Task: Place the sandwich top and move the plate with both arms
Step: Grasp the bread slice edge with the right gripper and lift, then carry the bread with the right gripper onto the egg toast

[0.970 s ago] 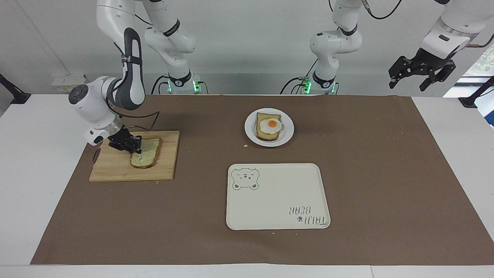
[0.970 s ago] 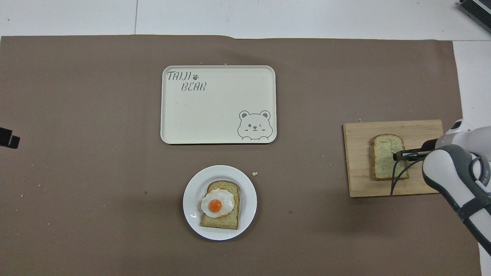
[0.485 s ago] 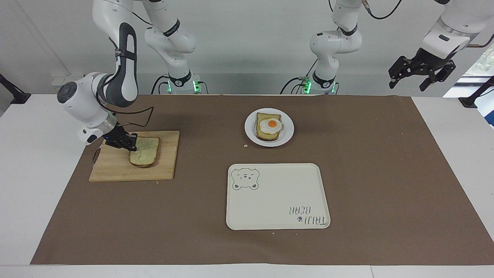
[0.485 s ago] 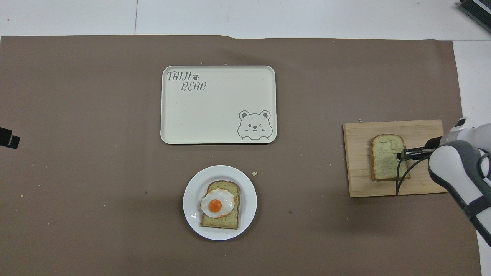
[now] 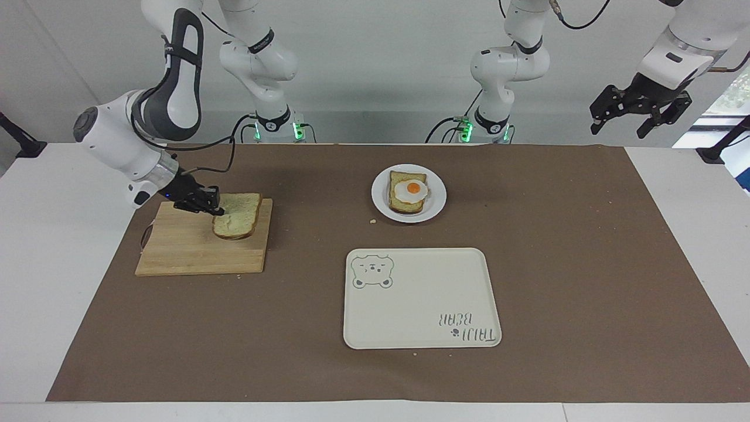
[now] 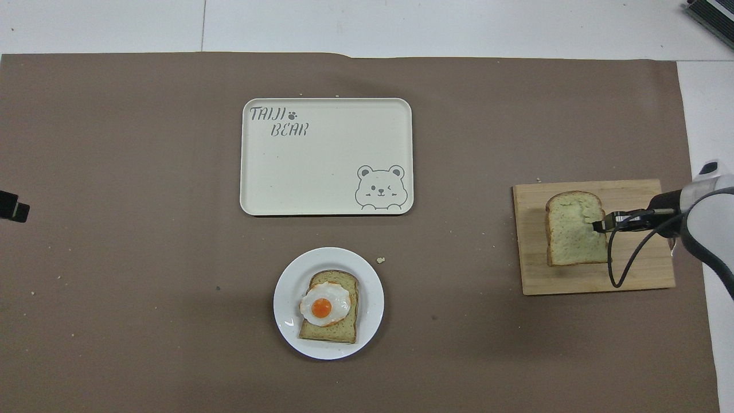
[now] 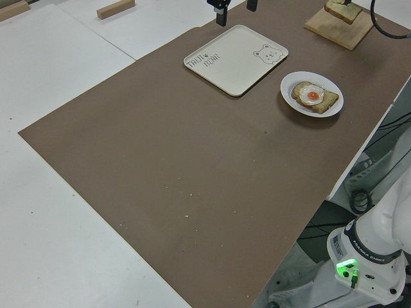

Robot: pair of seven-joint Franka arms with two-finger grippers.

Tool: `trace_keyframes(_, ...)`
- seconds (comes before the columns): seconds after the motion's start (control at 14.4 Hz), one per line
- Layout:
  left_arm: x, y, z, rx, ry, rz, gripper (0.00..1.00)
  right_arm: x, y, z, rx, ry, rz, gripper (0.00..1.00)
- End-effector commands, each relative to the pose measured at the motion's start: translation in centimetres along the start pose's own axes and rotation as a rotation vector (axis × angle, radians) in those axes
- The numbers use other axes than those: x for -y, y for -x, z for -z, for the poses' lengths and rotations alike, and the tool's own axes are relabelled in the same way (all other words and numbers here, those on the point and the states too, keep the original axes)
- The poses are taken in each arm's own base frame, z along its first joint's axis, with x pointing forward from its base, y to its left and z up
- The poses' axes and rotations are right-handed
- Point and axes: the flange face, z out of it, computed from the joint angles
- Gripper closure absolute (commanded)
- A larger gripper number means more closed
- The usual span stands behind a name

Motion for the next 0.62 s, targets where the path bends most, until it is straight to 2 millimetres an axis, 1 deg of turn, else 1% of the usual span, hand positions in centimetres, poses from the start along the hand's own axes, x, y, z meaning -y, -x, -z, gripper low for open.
trace_keyframes(0.0, 0.2, 0.5, 0.3, 0.010, -0.007, 0.001, 0.00, 5.8, 0.0, -2.6, 0.041, -0.052, 0.088, 1.00)
trace_keyframes(0.07, 0.2, 0.5, 0.3, 0.010, -0.007, 0.001, 0.00, 8.1, 0.1, -3.7, 0.058, -0.053, 0.103, 1.00)
trace_keyframes(0.21, 0.2, 0.5, 0.4, 0.008, -0.008, 0.001, 0.00, 13.1, 0.4, -6.0, 0.072, -0.062, 0.065, 1.00)
trace_keyframes(0.35, 0.2, 0.5, 0.4, 0.008, -0.008, 0.001, 0.00, 16.7, 0.5, -7.5, 0.071, -0.053, 0.027, 1.00)
trace_keyframes(0.42, 0.2, 0.5, 0.3, 0.010, -0.007, 0.001, 0.00, 18.7, 1.0, -8.4, 0.060, -0.068, 0.007, 1.00)
trace_keyframes(0.55, 0.2, 0.5, 0.3, 0.010, -0.007, 0.001, 0.00, 21.8, 2.0, -10.3, 0.036, -0.067, -0.012, 1.00)
